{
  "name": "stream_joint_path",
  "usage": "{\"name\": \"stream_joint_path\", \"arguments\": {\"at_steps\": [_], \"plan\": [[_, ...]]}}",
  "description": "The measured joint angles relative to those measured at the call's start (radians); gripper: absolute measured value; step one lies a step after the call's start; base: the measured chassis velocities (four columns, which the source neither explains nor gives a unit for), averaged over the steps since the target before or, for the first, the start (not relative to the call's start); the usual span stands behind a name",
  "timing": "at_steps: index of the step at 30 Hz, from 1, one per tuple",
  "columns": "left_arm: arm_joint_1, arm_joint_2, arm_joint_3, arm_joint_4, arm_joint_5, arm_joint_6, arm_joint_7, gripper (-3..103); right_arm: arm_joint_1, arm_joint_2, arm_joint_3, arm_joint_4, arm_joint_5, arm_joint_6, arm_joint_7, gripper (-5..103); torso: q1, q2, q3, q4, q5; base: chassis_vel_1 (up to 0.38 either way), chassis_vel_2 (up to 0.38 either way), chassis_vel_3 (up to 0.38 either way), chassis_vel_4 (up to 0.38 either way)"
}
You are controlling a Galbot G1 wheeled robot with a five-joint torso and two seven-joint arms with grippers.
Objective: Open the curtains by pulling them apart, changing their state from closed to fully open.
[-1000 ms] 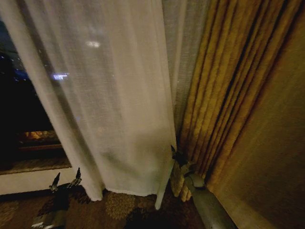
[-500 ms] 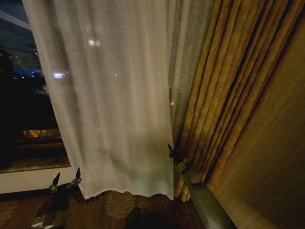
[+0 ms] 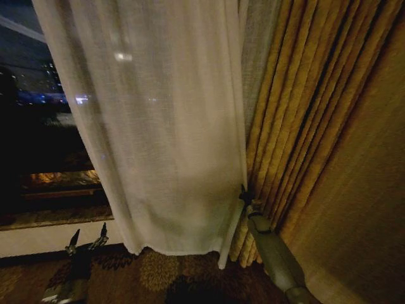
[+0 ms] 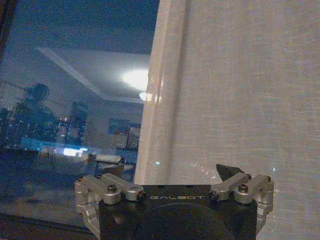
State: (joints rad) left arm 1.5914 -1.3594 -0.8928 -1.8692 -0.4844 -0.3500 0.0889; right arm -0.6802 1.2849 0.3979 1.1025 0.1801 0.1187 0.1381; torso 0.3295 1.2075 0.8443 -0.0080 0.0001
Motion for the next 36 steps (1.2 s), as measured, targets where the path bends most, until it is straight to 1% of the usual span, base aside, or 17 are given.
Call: {"name": "stream_joint_path", "arguments": {"at_steps": [3, 8, 12, 15, 17, 18, 19, 20, 23, 24, 25, 28, 31, 32, 33, 34, 36], "plan": [[0.000, 0.000, 0.000, 0.000, 0.000, 0.000, 0.000, 100, 0.022, 0.001, 0.021, -0.023, -0.035, -0.014, 0.046, 0, 0.000, 0.000, 0.000, 0.0001, -0.0002, 0.000, 0.000, 0.000, 0.000], [0.000, 0.000, 0.000, 0.000, 0.000, 0.000, 0.000, 100, 0.038, -0.001, 0.048, -0.048, -0.096, -0.016, 0.085, 0, 0.000, 0.000, 0.000, 0.0000, -0.0001, 0.000, 0.000, 0.000, 0.000], [0.000, 0.000, 0.000, 0.000, 0.000, 0.000, 0.000, 100, 0.029, -0.008, 0.044, -0.028, -0.093, -0.016, 0.089, 0, 0.000, 0.000, 0.000, -0.0001, -0.0001, 0.000, 0.000, 0.000, 0.000], [0.000, 0.000, 0.000, 0.000, 0.000, 0.000, 0.000, 100, 0.001, -0.017, 0.020, 0.025, -0.035, -0.016, 0.035, 0, 0.000, 0.000, 0.000, -0.0001, -0.0001, 0.000, 0.000, 0.000, 0.000], [0.000, 0.000, 0.000, 0.000, 0.000, 0.000, 0.000, 100, -0.048, -0.032, -0.020, 0.109, 0.069, -0.039, -0.058, -3, 0.000, 0.000, 0.000, 0.0000, -0.0002, 0.000, 0.000, 0.000, 0.000], [0.000, 0.000, 0.000, 0.000, 0.000, 0.000, 0.000, 100, -0.084, -0.041, -0.047, 0.164, 0.130, -0.063, -0.105, 7, 0.000, 0.000, 0.000, 0.0001, -0.0001, 0.000, 0.000, 0.000, 0.000], [0.000, 0.000, 0.000, 0.000, 0.000, 0.000, 0.000, 100, -0.084, -0.041, -0.047, 0.164, 0.130, -0.063, -0.105, 7, 0.000, 0.000, 0.000, 0.0001, -0.0001, 0.000, 0.000, 0.000, 0.000], [0.000, 0.000, 0.000, 0.000, 0.000, 0.000, 0.000, 100, -0.111, -0.048, -0.066, 0.203, 0.169, -0.085, -0.132, 7, 0.000, 0.000, 0.000, 0.0000, -0.0001, 0.000, 0.000, 0.000, 0.000], [0.000, 0.000, 0.000, 0.000, 0.000, 0.000, 0.000, 100, -0.195, -0.067, -0.116, 0.323, 0.259, -0.140, -0.198, 22, 0.000, 0.000, 0.000, -0.0001, -0.0003, 0.000, 0.000, 0.000, 0.000], [0.000, 0.000, 0.000, 0.000, 0.000, 0.000, 0.000, 100, -0.212, -0.070, -0.123, 0.344, 0.266, -0.143, -0.207, 22, 0.000, 0.000, 0.000, 0.0000, -0.0002, 0.000, 0.000, 0.000, 0.000], [0.000, 0.000, 0.000, 0.000, 0.000, 0.000, 0.000, 100, -0.212, -0.070, -0.123, 0.344, 0.266, -0.143, -0.207, 22, 0.000, 0.000, 0.000, 0.0000, -0.0002, 0.000, 0.000, 0.000, 0.000], [0.000, 0.000, 0.000, 0.000, 0.000, 0.000, 0.000, 100, -0.276, -0.072, -0.142, 0.434, 0.263, -0.150, -0.199, 38, 0.000, 0.000, 0.000, 0.0000, -0.0003, 0.000, 0.000, 0.000, 0.000], [0.000, 0.000, 0.000, 0.000, 0.000, 0.000, 0.000, 100, -0.300, -0.066, -0.143, 0.471, 0.264, -0.157, -0.178, 44, 0.000, 0.000, 0.000, -0.0001, -0.0002, 0.000, 0.000, 0.000, 0.000], [0.000, 0.000, 0.000, 0.000, 0.000, 0.000, 0.000, 100, -0.314, -0.059, -0.140, 0.489, 0.259, -0.157, -0.168, 55, 0.000, 0.000, 0.000, 0.0000, -0.0003, 0.000, 0.000, 0.000, 0.000], [0.000, 0.000, 0.000, 0.000, 0.000, 0.000, 0.000, 100, -0.319, -0.056, -0.137, 0.494, 0.248, -0.157, -0.163, 55, 0.000, 0.000, 0.000, 0.0000, -0.0001, 0.000, 0.000, 0.000, 0.000], [0.000, 0.000, 0.000, 0.000, 0.000, 0.000, 0.000, 100, -0.330, -0.048, -0.126, 0.500, 0.210, -0.157, -0.161, 61, 0.000, 0.000, 0.000, 0.0001, -0.0002, 0.000, 0.000, 0.000, 0.000], [0.000, 0.000, 0.000, 0.000, 0.000, 0.000, 0.000, 100, -0.336, -0.043, -0.119, 0.500, 0.187, -0.154, -0.162, 66, 0.000, 0.000, 0.000, -0.0001, -0.0003, 0.000, 0.000, 0.000, 0.000]]}}
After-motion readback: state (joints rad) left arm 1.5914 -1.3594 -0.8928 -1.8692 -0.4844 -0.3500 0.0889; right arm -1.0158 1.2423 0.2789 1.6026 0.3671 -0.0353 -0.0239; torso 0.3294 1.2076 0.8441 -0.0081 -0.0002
